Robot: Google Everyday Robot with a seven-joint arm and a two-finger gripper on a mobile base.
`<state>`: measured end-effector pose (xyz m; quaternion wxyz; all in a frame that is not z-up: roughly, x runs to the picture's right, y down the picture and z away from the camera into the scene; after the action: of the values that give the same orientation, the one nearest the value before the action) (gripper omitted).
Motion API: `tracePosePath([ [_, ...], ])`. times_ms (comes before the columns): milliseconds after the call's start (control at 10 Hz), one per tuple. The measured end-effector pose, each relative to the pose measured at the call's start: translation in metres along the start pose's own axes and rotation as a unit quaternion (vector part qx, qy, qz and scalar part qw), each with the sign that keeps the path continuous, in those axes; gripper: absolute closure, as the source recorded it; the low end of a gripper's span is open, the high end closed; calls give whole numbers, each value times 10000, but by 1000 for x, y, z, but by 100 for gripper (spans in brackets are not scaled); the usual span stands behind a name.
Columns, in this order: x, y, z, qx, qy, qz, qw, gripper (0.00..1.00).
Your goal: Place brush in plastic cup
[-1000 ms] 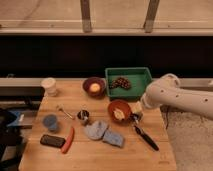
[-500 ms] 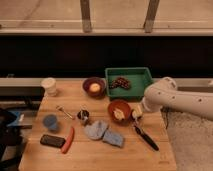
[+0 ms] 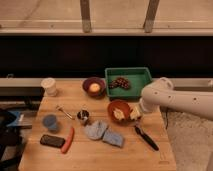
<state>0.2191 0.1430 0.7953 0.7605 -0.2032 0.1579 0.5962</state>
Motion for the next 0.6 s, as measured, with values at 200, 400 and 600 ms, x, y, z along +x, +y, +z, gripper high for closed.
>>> tracePosePath([
  [200,9,-5,4,-41,72,120,9999,20],
  [400,13,-4,9,-95,124,154,9998,20],
  [600,14,-1,16,-172,169,140,9996,20],
])
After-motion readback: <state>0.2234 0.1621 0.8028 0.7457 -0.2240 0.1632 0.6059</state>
